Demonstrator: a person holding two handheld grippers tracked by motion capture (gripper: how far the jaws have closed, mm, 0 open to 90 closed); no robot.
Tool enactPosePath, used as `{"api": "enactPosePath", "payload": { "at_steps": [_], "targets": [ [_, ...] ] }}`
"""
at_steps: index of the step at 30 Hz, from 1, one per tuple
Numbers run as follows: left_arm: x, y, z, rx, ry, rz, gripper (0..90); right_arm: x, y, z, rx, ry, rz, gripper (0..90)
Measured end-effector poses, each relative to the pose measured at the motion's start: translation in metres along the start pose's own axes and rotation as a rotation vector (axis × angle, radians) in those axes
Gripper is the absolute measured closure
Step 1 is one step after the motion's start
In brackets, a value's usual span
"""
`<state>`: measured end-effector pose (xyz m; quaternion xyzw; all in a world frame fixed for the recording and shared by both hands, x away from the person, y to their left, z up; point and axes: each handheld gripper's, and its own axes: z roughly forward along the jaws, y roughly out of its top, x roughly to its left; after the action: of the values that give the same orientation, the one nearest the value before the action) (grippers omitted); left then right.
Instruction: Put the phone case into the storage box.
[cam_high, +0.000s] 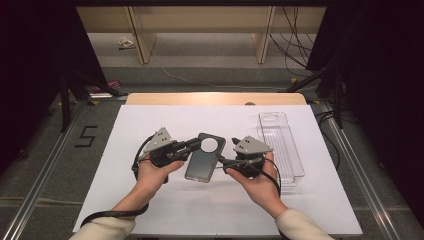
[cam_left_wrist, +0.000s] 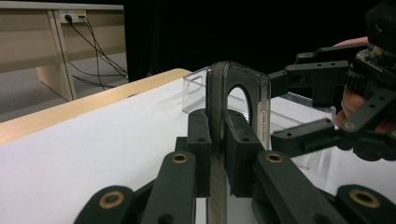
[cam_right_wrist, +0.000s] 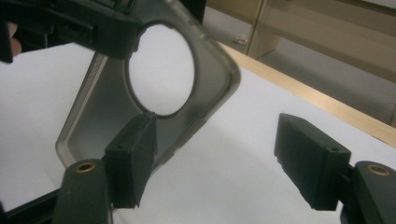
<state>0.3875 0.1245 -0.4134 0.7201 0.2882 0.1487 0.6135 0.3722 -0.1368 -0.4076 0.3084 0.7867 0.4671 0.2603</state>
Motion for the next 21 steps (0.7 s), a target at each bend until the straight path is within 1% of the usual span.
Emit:
{"api": "enactPosePath", "payload": {
  "at_steps": [3,9,17,21],
  "targets": [
    [0.0,0.0,0.0,-0.005,0.007,0.003,81.6,-0.0017,0.002,0.001,-0.018,-0.005,0.017,36.8],
    [0.0005,-0.0008,0.0003,-0.006,0.014,0.004,81.6,-0.0034,0.0029,0.0012,-0.031,-0.005,0.048,43.8],
    [0.0007,-0.0013,0.0006,-0.01,0.021,0.004,81.6,-0.0025,0.0061,0.0035,-0.044,-0.004,0.063,50.0],
    [0.0007,-0.001,0.0006,-0.011,0.021,0.006,81.6,-0.0018,0.0069,0.0041,-0.042,0.004,0.07,54.6]
  ]
}}
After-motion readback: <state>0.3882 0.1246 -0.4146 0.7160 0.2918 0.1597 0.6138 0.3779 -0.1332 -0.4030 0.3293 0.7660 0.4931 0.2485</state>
